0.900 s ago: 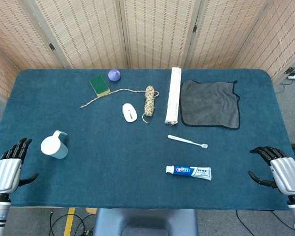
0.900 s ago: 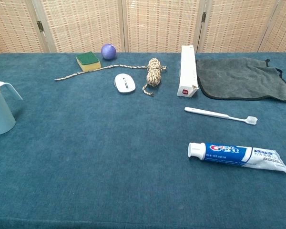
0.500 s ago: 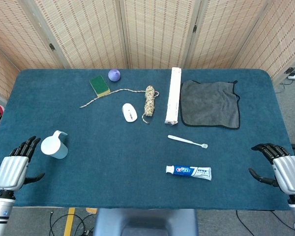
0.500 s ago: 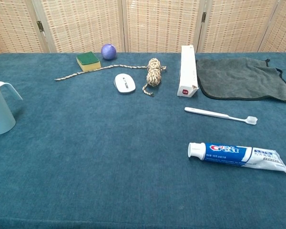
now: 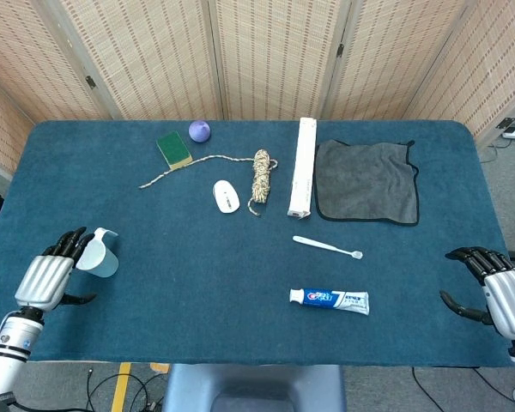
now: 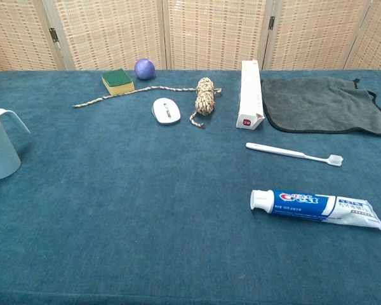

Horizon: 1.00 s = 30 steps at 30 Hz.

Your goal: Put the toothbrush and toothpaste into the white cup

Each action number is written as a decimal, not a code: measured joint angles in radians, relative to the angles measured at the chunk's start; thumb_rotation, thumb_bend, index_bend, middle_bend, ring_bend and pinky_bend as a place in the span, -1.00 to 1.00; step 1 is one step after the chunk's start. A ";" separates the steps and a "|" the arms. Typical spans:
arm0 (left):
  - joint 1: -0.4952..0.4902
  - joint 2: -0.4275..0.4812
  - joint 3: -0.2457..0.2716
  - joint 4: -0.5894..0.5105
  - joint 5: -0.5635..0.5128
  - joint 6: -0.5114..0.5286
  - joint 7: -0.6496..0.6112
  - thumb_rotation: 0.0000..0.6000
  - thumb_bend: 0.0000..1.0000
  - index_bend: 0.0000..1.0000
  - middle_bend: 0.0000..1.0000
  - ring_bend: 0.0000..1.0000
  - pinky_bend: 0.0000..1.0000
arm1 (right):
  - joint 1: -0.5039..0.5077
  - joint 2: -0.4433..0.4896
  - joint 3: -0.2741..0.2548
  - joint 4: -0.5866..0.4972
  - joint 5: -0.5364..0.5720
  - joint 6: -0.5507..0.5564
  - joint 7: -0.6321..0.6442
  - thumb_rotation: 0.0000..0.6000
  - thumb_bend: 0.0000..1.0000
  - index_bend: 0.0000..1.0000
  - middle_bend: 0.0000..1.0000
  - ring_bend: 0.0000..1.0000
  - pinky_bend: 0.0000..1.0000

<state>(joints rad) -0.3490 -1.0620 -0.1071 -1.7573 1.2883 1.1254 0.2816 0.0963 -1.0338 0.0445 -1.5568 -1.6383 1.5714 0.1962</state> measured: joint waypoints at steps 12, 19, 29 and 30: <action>-0.089 -0.064 -0.036 0.085 -0.171 -0.104 0.052 0.72 -0.75 -1.00 -1.00 -0.98 -0.46 | -0.004 -0.003 -0.003 0.020 0.010 -0.004 0.019 1.00 -0.63 -0.40 -0.40 -0.50 -0.41; -0.112 -0.069 -0.045 0.104 -0.228 -0.117 0.047 0.65 -0.75 -1.00 -1.00 -1.00 -0.56 | -0.005 -0.003 -0.003 0.026 0.013 -0.008 0.025 1.00 -0.63 -0.40 -0.40 -0.50 -0.41; -0.145 -0.093 -0.025 0.142 -0.280 -0.177 0.056 0.39 -0.75 -1.00 -1.00 -1.00 -0.56 | -0.002 -0.003 -0.003 0.032 0.020 -0.020 0.032 1.00 -0.63 -0.40 -0.40 -0.50 -0.41; -0.148 -0.099 -0.025 0.150 -0.282 -0.176 0.058 0.38 -0.75 -1.00 -1.00 -1.00 -0.56 | -0.002 -0.003 -0.004 0.033 0.021 -0.021 0.032 1.00 -0.63 -0.41 -0.40 -0.50 -0.41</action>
<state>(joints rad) -0.4967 -1.1606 -0.1319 -1.6077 1.0062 0.9493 0.3393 0.0941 -1.0364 0.0410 -1.5240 -1.6178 1.5509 0.2285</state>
